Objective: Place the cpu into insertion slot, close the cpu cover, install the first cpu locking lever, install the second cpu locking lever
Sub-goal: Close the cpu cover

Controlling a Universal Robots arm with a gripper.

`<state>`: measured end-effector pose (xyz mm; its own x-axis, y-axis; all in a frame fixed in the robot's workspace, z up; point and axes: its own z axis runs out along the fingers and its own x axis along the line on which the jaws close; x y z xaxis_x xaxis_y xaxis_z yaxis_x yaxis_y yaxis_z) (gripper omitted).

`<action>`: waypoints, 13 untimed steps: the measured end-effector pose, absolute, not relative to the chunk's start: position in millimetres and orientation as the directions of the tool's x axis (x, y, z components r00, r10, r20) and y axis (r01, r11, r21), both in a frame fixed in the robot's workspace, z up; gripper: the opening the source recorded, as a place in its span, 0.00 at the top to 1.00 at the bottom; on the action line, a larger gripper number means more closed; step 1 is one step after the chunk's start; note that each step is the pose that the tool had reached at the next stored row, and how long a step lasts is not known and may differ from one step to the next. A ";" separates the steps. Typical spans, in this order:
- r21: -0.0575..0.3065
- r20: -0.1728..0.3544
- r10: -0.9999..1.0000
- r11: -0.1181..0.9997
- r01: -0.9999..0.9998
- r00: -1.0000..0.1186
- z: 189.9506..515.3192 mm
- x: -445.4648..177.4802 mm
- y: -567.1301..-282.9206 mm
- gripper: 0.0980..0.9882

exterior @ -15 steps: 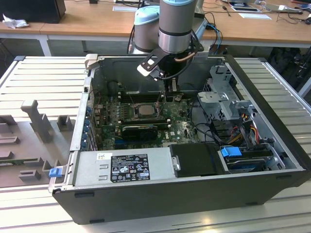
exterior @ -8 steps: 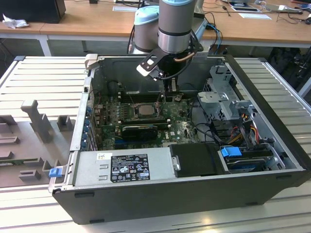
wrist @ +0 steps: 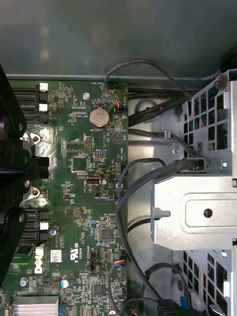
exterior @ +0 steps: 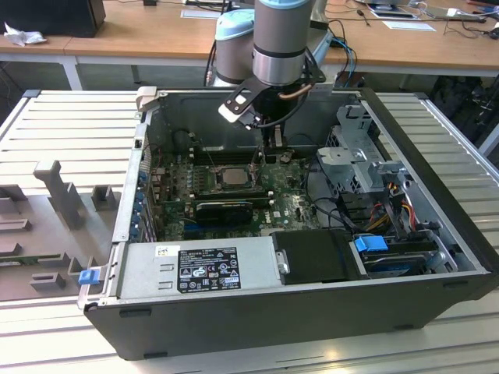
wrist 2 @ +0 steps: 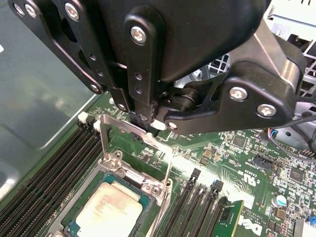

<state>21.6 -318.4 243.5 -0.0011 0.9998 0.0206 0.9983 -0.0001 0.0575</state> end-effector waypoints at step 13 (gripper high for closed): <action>0.058 0.021 1.000 0.000 0.998 -0.001 243.3 19.6 -318.4 0.99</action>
